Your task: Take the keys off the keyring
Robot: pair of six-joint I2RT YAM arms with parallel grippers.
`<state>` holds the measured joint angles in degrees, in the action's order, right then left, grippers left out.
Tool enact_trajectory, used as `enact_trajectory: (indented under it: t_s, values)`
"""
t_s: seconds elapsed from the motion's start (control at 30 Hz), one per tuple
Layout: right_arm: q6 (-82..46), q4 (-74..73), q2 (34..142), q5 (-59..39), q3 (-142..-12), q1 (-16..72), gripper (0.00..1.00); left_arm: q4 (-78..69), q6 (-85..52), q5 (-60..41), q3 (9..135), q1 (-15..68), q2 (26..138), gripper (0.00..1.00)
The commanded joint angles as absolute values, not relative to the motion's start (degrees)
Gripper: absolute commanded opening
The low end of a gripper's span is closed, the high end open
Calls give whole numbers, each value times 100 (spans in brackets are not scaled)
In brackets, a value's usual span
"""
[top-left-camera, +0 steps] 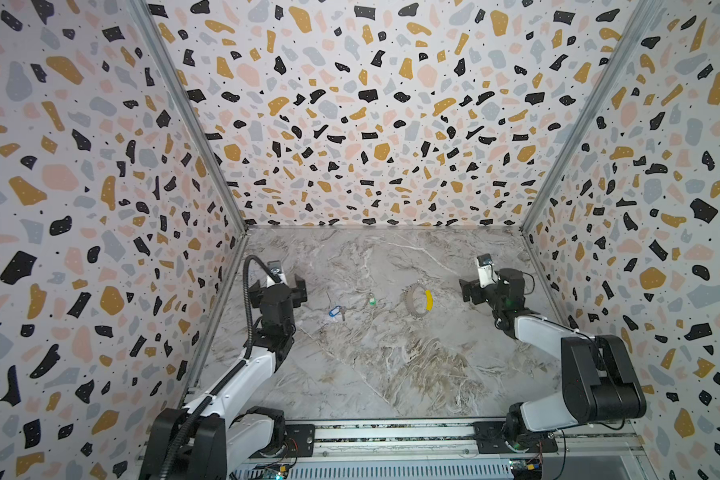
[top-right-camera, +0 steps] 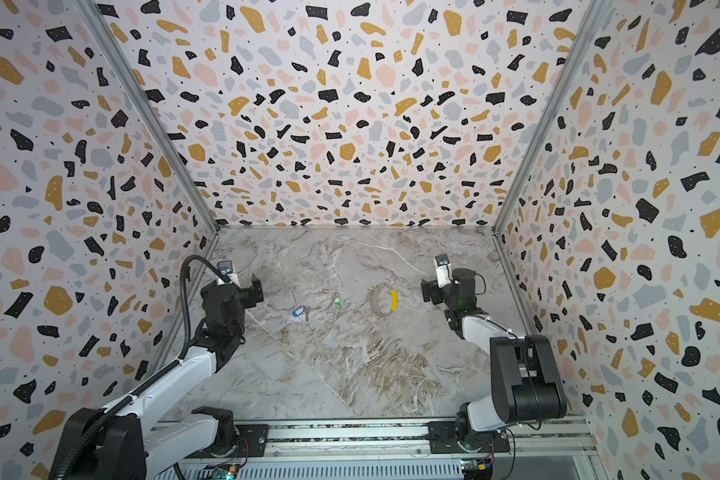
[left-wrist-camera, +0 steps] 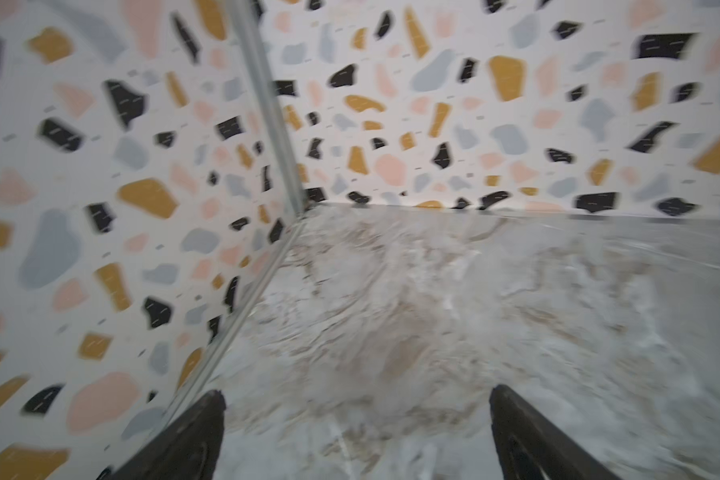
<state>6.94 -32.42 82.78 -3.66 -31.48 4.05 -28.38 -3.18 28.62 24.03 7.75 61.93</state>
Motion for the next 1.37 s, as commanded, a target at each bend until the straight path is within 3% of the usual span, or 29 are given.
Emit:
enact_trajectory:
  t_s: [0.0,0.13,0.3,0.43,0.53,0.67,1.13,1.33]
  values:
    - [199,-4392,8190,199,-2852,429,99,-4482,-784,3325,1692,548,6257,99]
    - [254,-4629,8129,121,-2633,478,99,-4855,-880,3136,1447,527,6633,100]
    - [114,-7526,8069,490,-879,532,99,-7040,-498,2660,492,519,7161,100]
    - [367,-9308,8873,185,-378,630,99,-7895,-329,2203,457,519,8022,99]
    - [484,-8034,8573,-56,-782,642,99,-7105,-207,1943,866,519,8002,100]
    - [221,-7962,8684,598,-942,657,99,-7032,-167,1851,932,527,8077,99]
    - [220,-7448,8763,281,-1200,567,99,-6847,-154,1856,966,527,7996,99]
    - [262,-7898,8674,437,-961,639,99,-6847,-152,1860,958,525,7983,99]
